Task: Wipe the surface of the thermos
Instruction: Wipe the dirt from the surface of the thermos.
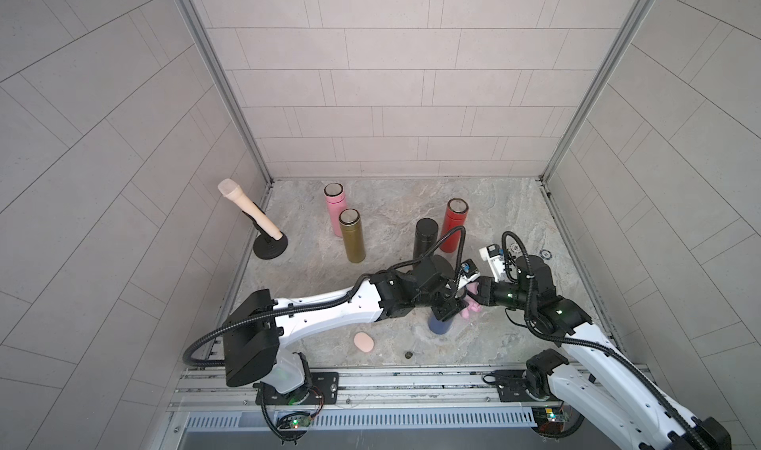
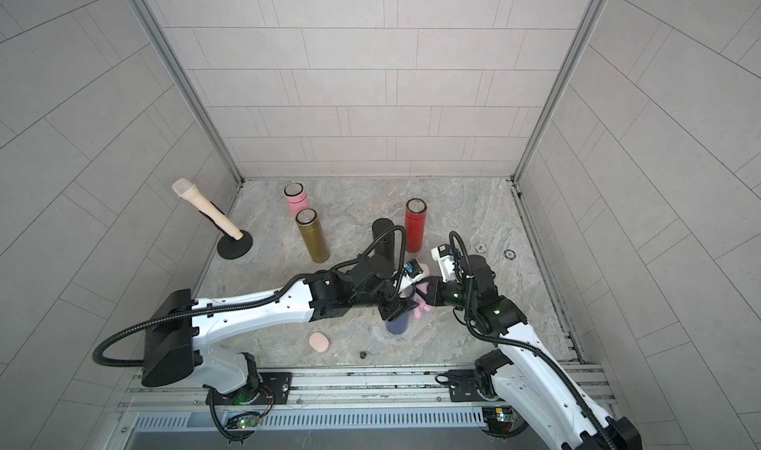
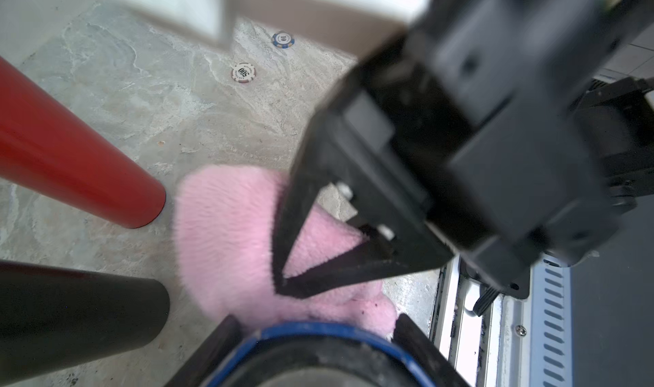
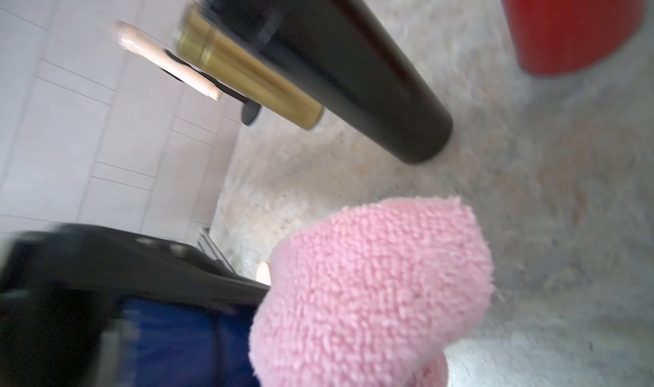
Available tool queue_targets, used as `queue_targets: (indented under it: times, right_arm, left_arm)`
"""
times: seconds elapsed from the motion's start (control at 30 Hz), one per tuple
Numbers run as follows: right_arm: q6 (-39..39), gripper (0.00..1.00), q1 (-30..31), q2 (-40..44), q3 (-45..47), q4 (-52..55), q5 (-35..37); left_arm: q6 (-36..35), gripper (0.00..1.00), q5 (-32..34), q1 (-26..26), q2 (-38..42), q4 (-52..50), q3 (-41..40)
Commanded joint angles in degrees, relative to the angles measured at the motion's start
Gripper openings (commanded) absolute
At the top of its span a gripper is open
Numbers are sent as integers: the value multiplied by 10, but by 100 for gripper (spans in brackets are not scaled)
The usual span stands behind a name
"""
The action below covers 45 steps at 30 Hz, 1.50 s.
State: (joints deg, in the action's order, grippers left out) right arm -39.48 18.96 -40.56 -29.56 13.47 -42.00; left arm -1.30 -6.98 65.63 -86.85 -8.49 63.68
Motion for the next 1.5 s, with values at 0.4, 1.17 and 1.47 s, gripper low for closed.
queue_targets:
  times: [0.4, 1.17, 1.47]
  right_arm:
    - [41, 0, 16, 27, 88, 67, 23]
    - [-75, 0, 267, 131, 135, -56, 361]
    - [-53, 0, 293, 98, 62, -62, 406]
  left_arm:
    - [48, 0, 99, 0, 12, 114, -22]
    - [337, 0, 493, 98, -25, -54, 101]
    - [413, 0, 527, 96, -42, -104, 133]
